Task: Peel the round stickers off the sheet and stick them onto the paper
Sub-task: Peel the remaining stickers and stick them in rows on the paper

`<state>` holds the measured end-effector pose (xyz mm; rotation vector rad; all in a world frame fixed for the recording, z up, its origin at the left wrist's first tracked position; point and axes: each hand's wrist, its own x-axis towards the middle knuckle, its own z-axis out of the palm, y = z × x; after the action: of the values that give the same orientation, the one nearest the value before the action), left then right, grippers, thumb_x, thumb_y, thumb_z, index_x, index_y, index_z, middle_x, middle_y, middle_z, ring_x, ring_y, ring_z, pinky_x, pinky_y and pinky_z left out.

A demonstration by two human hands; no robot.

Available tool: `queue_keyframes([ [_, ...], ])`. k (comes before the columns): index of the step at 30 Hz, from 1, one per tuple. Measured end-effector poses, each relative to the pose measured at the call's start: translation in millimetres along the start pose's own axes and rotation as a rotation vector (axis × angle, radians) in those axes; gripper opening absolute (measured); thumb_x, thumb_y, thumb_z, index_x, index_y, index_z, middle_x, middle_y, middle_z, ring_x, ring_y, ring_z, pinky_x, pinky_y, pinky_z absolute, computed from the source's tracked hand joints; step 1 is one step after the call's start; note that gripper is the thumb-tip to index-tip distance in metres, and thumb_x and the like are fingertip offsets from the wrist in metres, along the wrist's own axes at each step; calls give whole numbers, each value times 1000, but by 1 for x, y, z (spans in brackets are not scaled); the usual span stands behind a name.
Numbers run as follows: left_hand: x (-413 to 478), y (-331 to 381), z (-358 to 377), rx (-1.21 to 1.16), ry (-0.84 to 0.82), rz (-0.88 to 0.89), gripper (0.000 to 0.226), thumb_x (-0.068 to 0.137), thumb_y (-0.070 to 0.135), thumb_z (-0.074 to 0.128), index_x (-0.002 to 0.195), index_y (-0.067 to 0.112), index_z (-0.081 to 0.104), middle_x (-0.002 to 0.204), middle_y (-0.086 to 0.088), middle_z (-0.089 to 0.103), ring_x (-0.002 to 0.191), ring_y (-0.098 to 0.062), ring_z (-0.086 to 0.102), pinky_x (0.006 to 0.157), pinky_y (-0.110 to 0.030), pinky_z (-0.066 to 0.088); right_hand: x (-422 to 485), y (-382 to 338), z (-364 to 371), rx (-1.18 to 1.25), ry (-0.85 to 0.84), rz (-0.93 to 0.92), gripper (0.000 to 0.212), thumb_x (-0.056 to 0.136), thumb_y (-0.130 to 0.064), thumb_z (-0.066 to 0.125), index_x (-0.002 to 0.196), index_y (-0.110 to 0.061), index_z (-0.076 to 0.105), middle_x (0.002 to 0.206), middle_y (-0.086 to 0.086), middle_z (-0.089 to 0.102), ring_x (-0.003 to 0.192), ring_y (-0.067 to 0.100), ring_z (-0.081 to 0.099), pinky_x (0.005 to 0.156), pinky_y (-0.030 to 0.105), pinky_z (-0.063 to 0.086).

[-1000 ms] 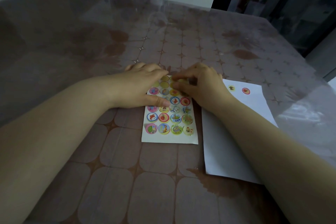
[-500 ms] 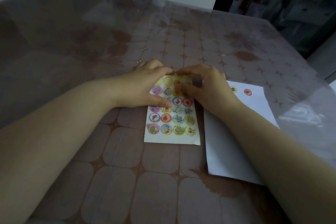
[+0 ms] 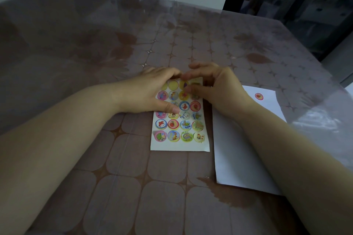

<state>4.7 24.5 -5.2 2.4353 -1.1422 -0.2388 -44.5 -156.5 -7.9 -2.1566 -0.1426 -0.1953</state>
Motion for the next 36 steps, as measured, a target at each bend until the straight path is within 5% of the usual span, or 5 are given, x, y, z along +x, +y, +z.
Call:
queue_keyframes([
  [5, 1, -3, 1, -36, 11, -2, 77, 69, 44, 74, 132, 22, 36, 118, 11, 40, 119, -13, 36, 94, -24, 32, 0, 1, 2, -47, 50, -9, 31, 74, -14, 74, 94, -36, 66, 99, 2, 68, 68, 9, 56, 69, 25, 51],
  [10, 2, -3, 1, -16, 5, -11, 78, 67, 51, 74, 129, 21, 37, 114, 14, 37, 118, -11, 34, 94, -24, 32, 0, 2, 5, -62, 102, -45, 35, 73, -12, 75, 97, -35, 65, 112, -10, 50, 81, -8, 50, 70, 5, 41],
  [15, 1, -1, 1, -5, -1, -5, 75, 70, 45, 72, 131, 21, 37, 115, 13, 36, 121, -13, 33, 99, -27, 32, -4, 1, 6, -80, 110, -114, 30, 73, -11, 74, 95, -31, 67, 116, -8, 47, 60, -11, 49, 62, 5, 41],
  [31, -1, 0, 1, -26, -32, 3, 68, 74, 41, 70, 130, 19, 38, 116, 11, 38, 121, -11, 32, 91, -18, 27, -4, 6, 6, -235, 113, -250, 13, 78, -9, 70, 87, -15, 74, 121, -4, 41, 82, -19, 51, 70, 2, 42],
  [36, 0, -4, 2, 100, -54, 29, 91, 65, 67, 55, 139, 21, 30, 140, 3, 32, 131, -14, 21, 95, -13, 14, -3, 3, 4, -195, 179, -138, 12, 75, -17, 73, 85, -22, 71, 118, -4, 39, 102, -11, 43, 82, -2, 33],
])
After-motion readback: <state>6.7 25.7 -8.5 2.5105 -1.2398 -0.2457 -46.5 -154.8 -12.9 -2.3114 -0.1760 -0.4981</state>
